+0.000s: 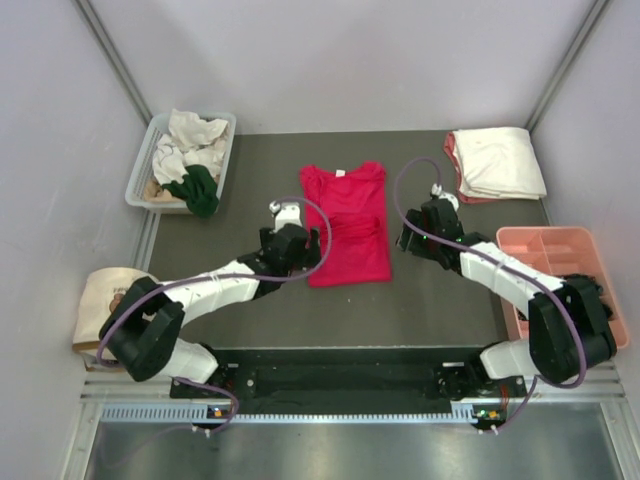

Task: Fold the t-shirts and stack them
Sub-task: Grab one side of the 2/3 rectangular tshirt with both arms

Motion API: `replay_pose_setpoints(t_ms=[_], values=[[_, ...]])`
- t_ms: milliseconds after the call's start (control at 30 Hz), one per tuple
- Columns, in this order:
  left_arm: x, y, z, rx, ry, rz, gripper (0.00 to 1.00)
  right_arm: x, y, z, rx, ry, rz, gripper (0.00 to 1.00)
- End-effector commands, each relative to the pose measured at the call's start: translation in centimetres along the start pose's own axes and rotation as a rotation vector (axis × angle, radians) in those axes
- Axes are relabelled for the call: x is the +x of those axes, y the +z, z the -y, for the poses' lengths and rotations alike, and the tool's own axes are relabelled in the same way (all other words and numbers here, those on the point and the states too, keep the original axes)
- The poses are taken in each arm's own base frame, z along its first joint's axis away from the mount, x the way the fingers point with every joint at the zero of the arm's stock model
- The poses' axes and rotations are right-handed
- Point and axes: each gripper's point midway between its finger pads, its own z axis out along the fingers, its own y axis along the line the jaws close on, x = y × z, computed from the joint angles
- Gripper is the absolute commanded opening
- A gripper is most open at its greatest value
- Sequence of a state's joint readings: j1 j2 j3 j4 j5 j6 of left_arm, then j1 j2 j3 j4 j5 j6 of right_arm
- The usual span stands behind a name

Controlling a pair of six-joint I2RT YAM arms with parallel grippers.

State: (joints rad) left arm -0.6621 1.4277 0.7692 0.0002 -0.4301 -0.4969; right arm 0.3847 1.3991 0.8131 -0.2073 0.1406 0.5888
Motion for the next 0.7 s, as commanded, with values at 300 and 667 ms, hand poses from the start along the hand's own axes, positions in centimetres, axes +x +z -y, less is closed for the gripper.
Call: replay_pose_setpoints(t_ms=[300, 667], values=[[8.7, -3.1, 0.3, 0.016, -0.059, -0.11, 0.99, 7.7, -1.9, -1.8, -0.19, 0.037, -0.091, 0.7], [9.1, -2.0, 2.3, 0.074, -0.075, -0.11, 0.98, 9.8, 0.2, -3.5, -0.265, 0.051, -0.161, 0.69]])
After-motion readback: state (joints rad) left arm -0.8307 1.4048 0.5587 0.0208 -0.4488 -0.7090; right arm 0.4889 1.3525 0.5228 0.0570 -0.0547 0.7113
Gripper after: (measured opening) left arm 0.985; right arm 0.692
